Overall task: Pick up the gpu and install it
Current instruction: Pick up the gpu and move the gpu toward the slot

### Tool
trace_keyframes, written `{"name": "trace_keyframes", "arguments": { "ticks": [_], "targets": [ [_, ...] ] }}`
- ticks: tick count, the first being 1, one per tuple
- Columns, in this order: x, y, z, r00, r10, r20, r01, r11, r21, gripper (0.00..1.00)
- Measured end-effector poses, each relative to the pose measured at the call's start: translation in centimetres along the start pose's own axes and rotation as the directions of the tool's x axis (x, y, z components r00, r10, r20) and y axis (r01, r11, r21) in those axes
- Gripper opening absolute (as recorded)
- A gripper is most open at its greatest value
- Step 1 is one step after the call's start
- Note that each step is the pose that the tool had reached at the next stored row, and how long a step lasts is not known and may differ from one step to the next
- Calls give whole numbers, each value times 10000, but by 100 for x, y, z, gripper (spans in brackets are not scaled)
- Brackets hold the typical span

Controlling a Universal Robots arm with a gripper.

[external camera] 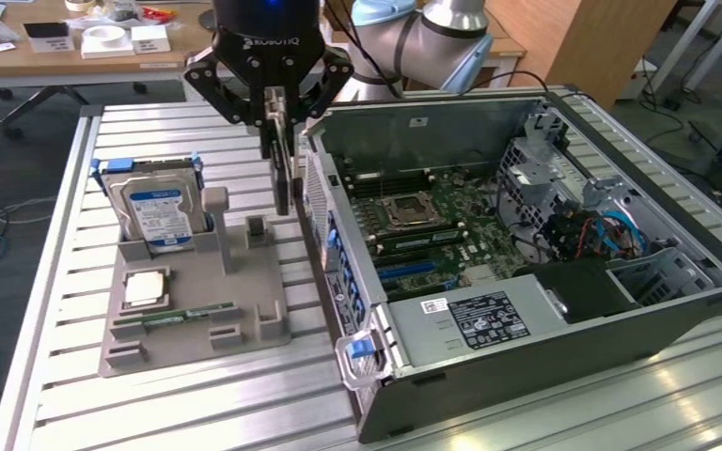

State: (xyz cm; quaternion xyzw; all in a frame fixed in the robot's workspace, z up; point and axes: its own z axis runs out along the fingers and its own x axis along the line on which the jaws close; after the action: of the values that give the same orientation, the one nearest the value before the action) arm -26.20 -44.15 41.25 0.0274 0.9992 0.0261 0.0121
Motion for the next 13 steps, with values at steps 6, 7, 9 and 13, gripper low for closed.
{"name": "trace_keyframes", "arguments": {
  "ticks": [6,7,9,13],
  "targets": [
    [-83,4,2,10000,0,0,0,10000,0,27],
    [-100,5,2,10000,0,0,0,10000,0,27],
    [-133,7,3,10000,0,-1,0,10000,1,27],
    [-201,11,4,10000,-1,-2,1,10000,1,27]
  ]
}}
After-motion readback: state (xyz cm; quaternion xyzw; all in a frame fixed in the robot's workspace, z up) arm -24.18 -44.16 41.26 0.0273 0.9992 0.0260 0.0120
